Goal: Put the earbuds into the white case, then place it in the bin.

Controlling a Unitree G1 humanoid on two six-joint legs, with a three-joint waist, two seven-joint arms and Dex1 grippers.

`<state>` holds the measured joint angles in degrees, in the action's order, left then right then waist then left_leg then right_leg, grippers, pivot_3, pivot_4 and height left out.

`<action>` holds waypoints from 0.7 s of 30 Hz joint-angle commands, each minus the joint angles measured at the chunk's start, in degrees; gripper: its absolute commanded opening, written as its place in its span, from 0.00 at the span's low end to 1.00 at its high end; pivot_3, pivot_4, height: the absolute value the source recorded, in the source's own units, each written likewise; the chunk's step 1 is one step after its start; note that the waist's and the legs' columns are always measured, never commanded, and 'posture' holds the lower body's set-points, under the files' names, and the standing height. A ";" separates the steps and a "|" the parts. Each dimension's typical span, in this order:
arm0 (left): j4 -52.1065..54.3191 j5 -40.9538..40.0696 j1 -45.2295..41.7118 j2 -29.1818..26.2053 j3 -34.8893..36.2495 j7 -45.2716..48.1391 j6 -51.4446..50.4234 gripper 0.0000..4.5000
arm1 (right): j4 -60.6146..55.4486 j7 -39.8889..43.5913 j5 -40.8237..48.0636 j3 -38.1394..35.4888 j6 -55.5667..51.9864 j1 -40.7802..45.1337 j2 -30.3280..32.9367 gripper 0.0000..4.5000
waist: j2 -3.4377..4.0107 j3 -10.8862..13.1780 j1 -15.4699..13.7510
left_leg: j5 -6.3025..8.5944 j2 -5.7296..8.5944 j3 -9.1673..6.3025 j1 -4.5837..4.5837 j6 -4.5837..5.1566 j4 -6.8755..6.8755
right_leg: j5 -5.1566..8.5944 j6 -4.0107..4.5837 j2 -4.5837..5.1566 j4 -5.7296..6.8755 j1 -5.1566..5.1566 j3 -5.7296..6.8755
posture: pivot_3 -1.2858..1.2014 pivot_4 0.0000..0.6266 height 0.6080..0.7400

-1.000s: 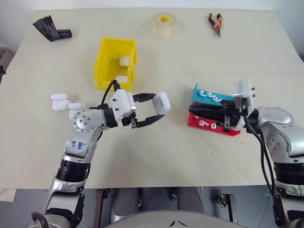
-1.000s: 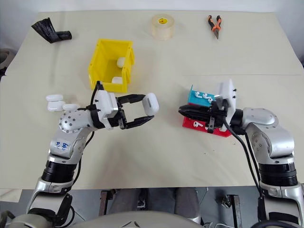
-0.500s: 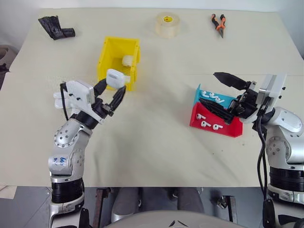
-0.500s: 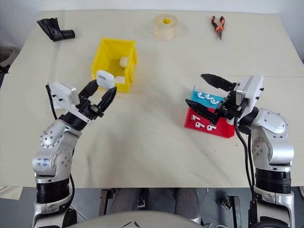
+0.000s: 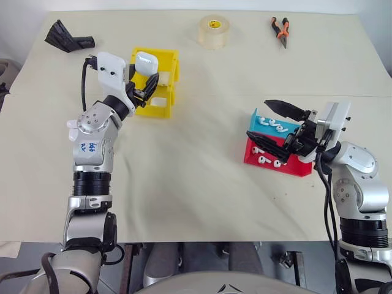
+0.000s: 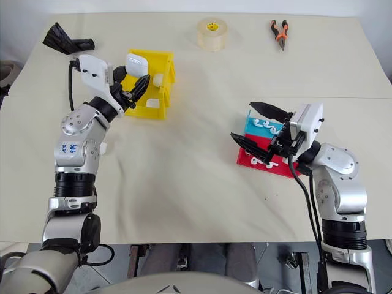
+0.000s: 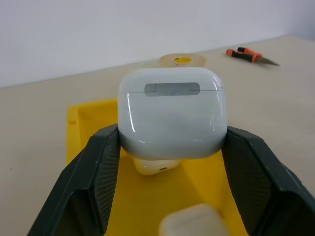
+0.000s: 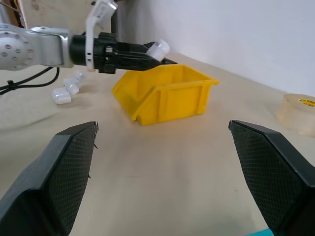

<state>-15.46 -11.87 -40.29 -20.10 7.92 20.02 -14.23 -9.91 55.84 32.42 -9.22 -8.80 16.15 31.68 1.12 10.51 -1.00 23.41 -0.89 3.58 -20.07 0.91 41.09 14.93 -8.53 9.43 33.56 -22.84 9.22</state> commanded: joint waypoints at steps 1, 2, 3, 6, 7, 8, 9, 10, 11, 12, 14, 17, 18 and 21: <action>-0.17 -0.27 -1.43 -0.17 0.25 0.84 1.06 0.65 | -2.68 -0.75 0.20 -0.34 0.73 -0.12 -0.16 0.99 | -0.01 0.01 0.06 | 0.00 0.00 0.00 0.00 0.00 0.00 | 0.00 0.00 0.00 0.00 0.00 0.00 | 0.52 0.24 1.00; -0.06 -0.68 -1.46 -0.14 0.30 1.31 0.88 0.78 | -2.73 -0.86 0.23 -0.32 0.73 -0.15 -0.20 1.00 | -0.03 0.02 0.15 | 0.00 0.00 0.00 -0.01 0.00 0.00 | 0.00 0.00 0.00 0.00 0.00 0.01 | 0.52 0.24 1.00; 0.38 -1.27 -1.31 -0.02 0.47 1.76 0.60 0.84 | -2.77 -0.97 0.25 -0.30 0.73 -0.20 -0.25 1.00 | -0.02 0.01 0.09 | 0.00 -0.01 -0.01 -0.01 0.00 0.01 | 0.00 0.00 0.00 0.01 -0.01 0.01 | 0.52 0.24 1.00; 2.74 -2.59 -0.20 0.12 0.48 3.28 -0.33 1.00 | -2.86 -1.06 0.17 -0.25 0.88 -0.44 -0.38 1.00 | -0.03 0.01 -0.14 | 0.00 -0.01 -0.01 -0.02 0.00 0.05 | 0.00 0.00 0.00 0.03 -0.01 0.00 | 0.52 0.24 1.00; 3.73 -2.76 0.31 -0.01 0.38 3.51 -0.74 1.00 | -2.89 -1.06 0.23 -0.28 0.82 -0.49 -0.41 1.00 | -0.03 0.01 -0.17 | 0.00 -0.01 -0.02 -0.02 0.00 0.06 | 0.00 0.00 0.00 0.03 -0.01 0.00 | 0.52 0.24 1.00; 4.59 -2.91 0.79 -0.23 0.33 3.86 -1.03 1.00 | -2.83 -0.99 0.21 -0.25 0.84 -0.47 -0.44 1.00 | -0.03 0.01 -0.15 | 0.00 -0.01 -0.02 -0.02 0.00 0.06 | 0.00 0.00 0.00 0.04 -0.01 0.00 | 0.52 0.24 1.00; 5.44 -2.97 1.28 -0.55 0.32 4.21 -1.46 1.00 | -2.77 -0.94 0.18 -0.23 0.84 -0.43 -0.44 1.00 | -0.03 0.01 -0.14 | 0.00 -0.01 -0.02 -0.01 0.00 0.06 | 0.00 0.00 0.00 0.04 -0.01 0.00 | 0.52 0.24 1.00; 6.05 -2.99 1.63 -0.74 0.33 4.46 -1.80 1.00 | -2.69 -0.88 0.15 -0.21 0.87 -0.40 -0.45 1.00 | -0.03 0.01 -0.12 | 0.00 -0.01 -0.02 -0.01 0.00 0.06 | 0.00 0.00 0.00 0.04 -0.01 -0.01 | 0.52 0.24 1.00; 7.05 -3.45 2.19 -1.03 0.66 4.92 -2.36 1.00 | -2.55 -0.65 0.19 -0.25 0.85 -0.37 -0.32 1.00 | -0.03 0.01 -0.08 | 0.00 -0.01 -0.01 -0.01 0.00 0.06 | 0.00 0.00 0.00 0.04 -0.01 -0.01 | 0.52 0.24 1.00; 8.55 -4.22 3.07 -1.49 0.95 5.98 -2.78 1.00 | -2.35 -0.29 0.23 -0.30 0.81 -0.33 -0.08 1.00 | -0.02 0.01 -0.03 | 0.00 -0.01 -0.01 -0.01 0.00 0.06 | 0.00 0.00 0.00 0.04 -0.01 -0.01 | 0.52 0.24 1.00; 12.95 -6.36 6.25 -3.49 1.12 10.11 -3.35 1.00 | -1.97 1.25 0.60 -0.38 0.18 -0.49 1.05 1.00 | -0.02 0.01 0.22 | 0.00 -0.02 -0.01 -0.01 0.00 0.05 | 0.00 0.00 0.00 0.04 -0.01 -0.01 | 0.52 0.24 1.00; 18.99 -8.85 12.52 -8.29 -0.12 18.44 -3.89 1.00 | -1.37 4.48 1.37 -0.39 -1.38 -1.10 3.35 1.00 | -0.02 0.01 0.79 | 0.00 -0.02 -0.02 0.00 0.00 0.04 | 0.00 0.00 0.00 0.04 -0.01 -0.02 | 0.52 0.24 1.00; 20.80 -9.57 15.25 -9.87 -0.06 21.34 -2.82 1.00 | -1.09 5.92 1.63 -0.35 -2.06 -1.55 4.48 1.00 | -0.02 0.01 1.02 | 0.00 -0.02 -0.02 0.00 0.00 0.03 | 0.00 0.00 0.00 0.03 -0.01 -0.02 | 0.52 0.24 1.00; 23.93 -11.16 22.12 -13.40 0.95 28.71 2.08 1.00 | 0.14 10.07 2.11 -0.49 -3.20 -2.64 7.57 1.00 | -0.01 0.01 1.05 | 0.00 -0.04 -0.02 0.02 0.00 0.01 | 0.00 0.00 0.00 0.03 -0.01 -0.02 | 0.52 0.24 1.00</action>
<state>5.08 -21.27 -19.39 -32.33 7.92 44.83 -15.34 -9.74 63.77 33.25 -8.94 -11.72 13.89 38.14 1.10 10.53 0.05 23.41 -0.94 3.56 -20.06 0.91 41.11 14.93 -8.53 9.44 33.59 -22.85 9.19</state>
